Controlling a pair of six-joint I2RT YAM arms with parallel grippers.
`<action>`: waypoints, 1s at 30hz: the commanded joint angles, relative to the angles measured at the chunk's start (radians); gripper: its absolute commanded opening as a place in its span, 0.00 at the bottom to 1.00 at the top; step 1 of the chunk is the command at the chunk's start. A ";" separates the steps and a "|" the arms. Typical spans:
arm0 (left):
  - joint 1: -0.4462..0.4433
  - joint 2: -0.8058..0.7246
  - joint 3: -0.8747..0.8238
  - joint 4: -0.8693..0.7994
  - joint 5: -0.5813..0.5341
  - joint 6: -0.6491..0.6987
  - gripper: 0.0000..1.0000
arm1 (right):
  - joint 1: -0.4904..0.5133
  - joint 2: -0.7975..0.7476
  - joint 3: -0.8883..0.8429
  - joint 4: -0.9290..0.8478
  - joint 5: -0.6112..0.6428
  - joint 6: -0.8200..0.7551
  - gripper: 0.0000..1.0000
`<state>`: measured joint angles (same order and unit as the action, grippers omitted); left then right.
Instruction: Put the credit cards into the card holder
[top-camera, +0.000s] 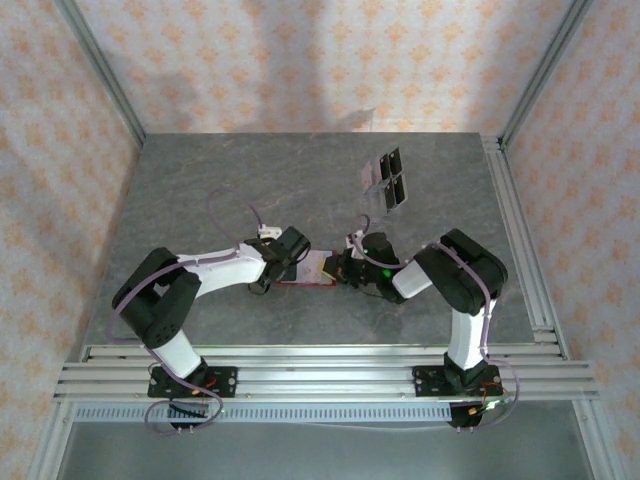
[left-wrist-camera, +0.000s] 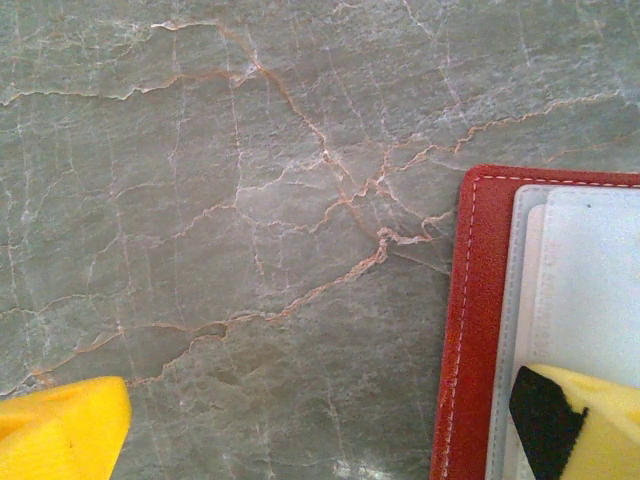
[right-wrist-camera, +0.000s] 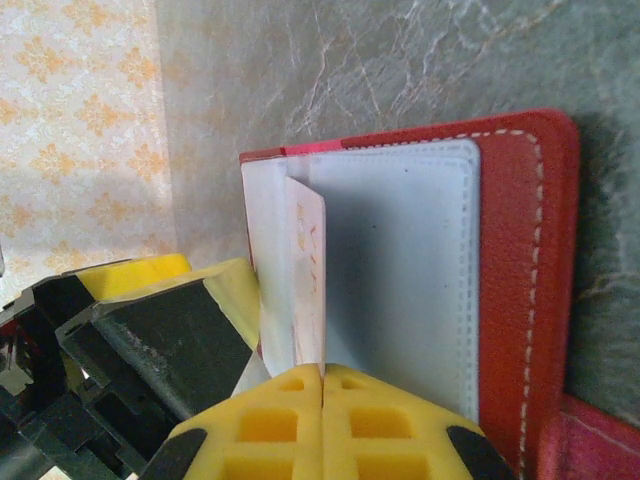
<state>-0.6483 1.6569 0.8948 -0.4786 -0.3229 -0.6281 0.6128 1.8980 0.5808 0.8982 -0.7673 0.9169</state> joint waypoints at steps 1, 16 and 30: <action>-0.006 0.028 -0.030 -0.052 -0.028 0.000 1.00 | 0.012 0.021 0.006 0.021 -0.011 -0.001 0.00; -0.004 0.028 -0.033 -0.048 -0.026 0.001 1.00 | 0.027 0.051 0.035 0.015 -0.020 0.004 0.00; -0.005 0.023 -0.038 -0.046 -0.021 -0.004 1.00 | 0.046 0.066 0.083 -0.052 -0.013 -0.011 0.00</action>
<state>-0.6483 1.6569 0.8928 -0.4763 -0.3229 -0.6285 0.6437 1.9442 0.6449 0.8871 -0.7746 0.9234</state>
